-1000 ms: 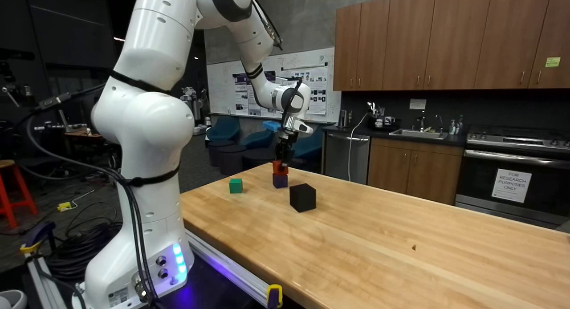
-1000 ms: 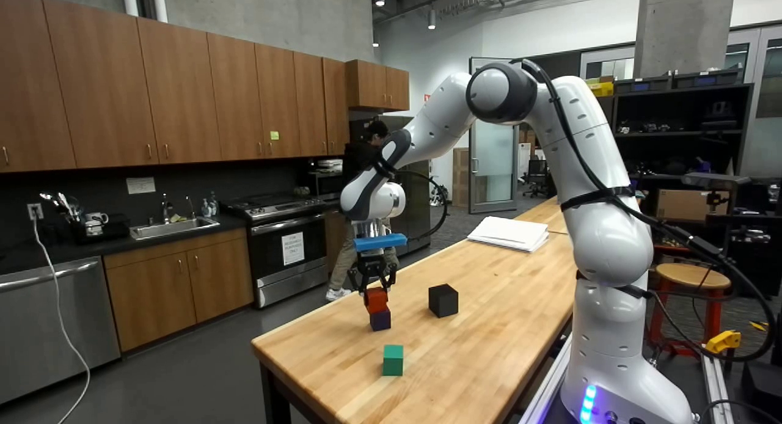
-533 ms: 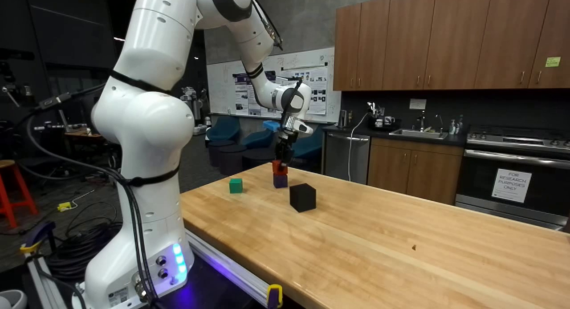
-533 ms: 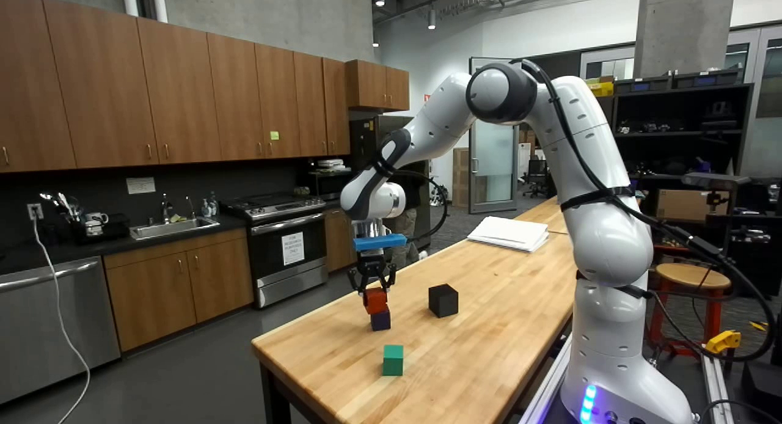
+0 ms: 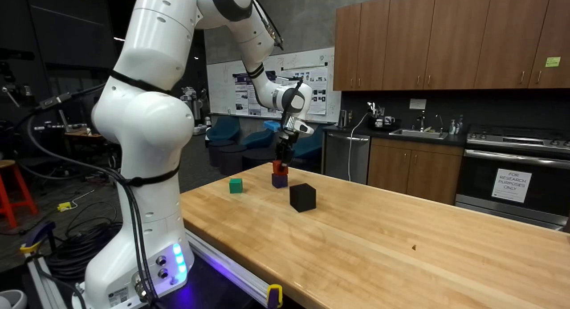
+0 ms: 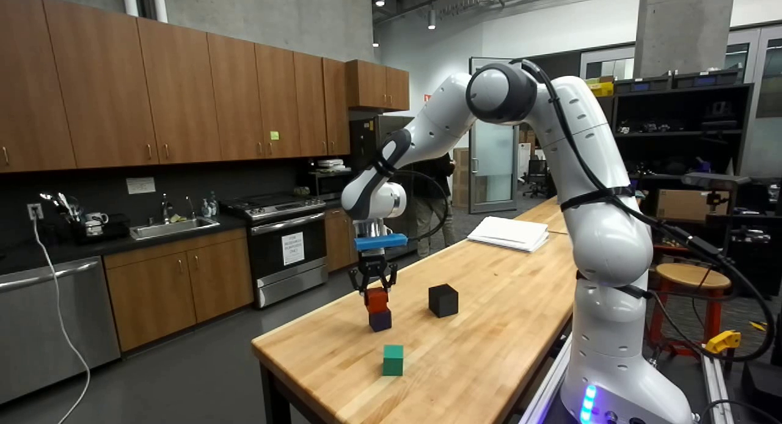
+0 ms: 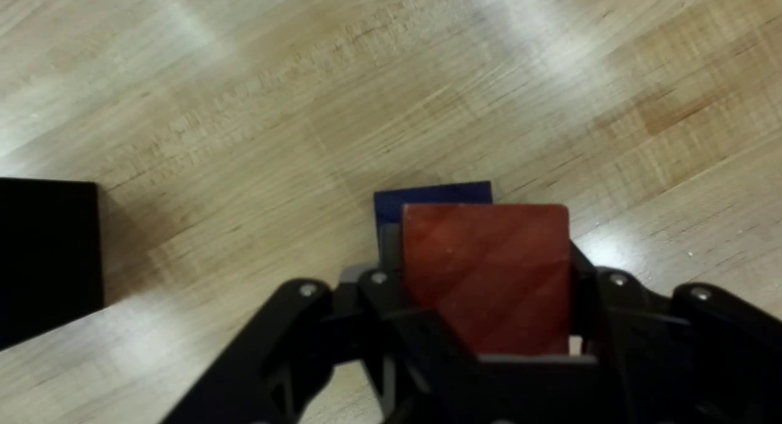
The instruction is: Put the red cube on top of the black cube to the left
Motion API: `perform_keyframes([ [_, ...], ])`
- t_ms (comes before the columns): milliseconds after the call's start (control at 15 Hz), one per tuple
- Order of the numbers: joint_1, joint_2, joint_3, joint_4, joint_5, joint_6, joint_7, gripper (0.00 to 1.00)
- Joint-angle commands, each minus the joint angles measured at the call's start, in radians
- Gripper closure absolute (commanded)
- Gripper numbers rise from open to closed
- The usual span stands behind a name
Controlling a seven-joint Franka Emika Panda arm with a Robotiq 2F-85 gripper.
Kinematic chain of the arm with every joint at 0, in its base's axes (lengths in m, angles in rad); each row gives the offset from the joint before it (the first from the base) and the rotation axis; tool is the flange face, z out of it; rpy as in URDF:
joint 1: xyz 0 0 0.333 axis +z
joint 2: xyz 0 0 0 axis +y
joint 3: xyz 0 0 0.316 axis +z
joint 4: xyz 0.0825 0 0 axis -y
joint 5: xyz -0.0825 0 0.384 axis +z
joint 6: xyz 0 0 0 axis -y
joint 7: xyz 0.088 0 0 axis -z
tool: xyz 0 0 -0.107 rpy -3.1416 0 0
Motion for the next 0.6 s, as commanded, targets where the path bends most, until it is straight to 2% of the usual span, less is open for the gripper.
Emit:
perform_keyframes([
  [0,-0.002,-0.02,-0.009,-0.011,0.018,-0.02,0.006,0.7],
  [533,-0.001,-0.032,-0.009,-0.02,0.008,-0.028,-0.007,0.7],
])
